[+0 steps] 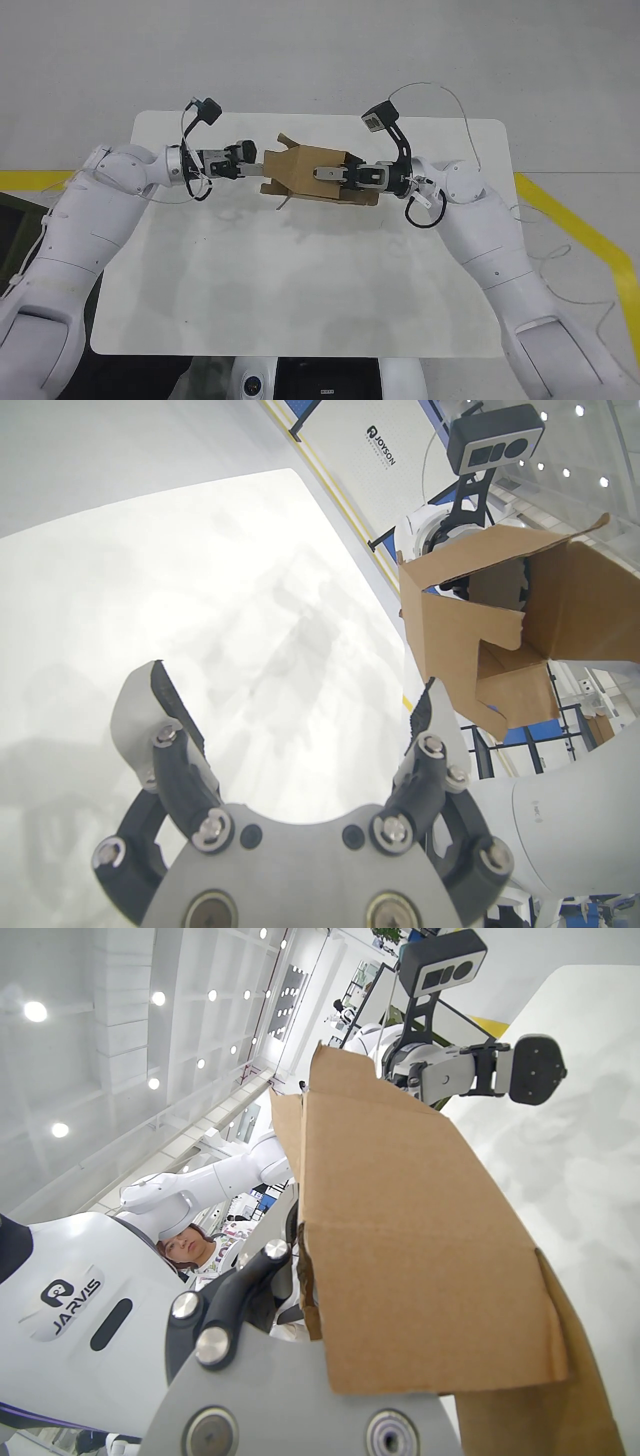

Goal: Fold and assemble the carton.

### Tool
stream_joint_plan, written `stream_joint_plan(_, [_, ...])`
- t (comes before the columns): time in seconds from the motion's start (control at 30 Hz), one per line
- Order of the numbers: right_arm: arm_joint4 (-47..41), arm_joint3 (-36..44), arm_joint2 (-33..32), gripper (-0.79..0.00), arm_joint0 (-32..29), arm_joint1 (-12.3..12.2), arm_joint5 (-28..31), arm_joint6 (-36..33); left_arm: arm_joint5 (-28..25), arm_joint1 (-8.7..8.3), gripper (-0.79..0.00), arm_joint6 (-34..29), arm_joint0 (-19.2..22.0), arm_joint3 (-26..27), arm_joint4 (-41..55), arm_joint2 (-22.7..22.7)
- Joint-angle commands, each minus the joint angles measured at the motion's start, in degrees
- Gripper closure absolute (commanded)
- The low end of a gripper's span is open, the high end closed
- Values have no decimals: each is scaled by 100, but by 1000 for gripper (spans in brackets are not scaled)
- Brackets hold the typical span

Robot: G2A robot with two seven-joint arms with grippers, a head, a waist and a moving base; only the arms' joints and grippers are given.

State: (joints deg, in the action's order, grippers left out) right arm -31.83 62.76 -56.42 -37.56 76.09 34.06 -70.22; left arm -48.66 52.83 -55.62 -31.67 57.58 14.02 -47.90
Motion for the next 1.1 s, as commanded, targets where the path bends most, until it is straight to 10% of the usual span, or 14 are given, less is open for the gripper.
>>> stream_joint_plan(0.0, [-28, -79, 77, 0, 60, 33, 44, 45, -12, -8, -785, 12, 7, 30, 21, 36])
stream_joint_plan(1.07, [-248, -460, 681, 0, 366, 251, 198, 197, 124, -251, -785, -124, 159, 417, 832, 535])
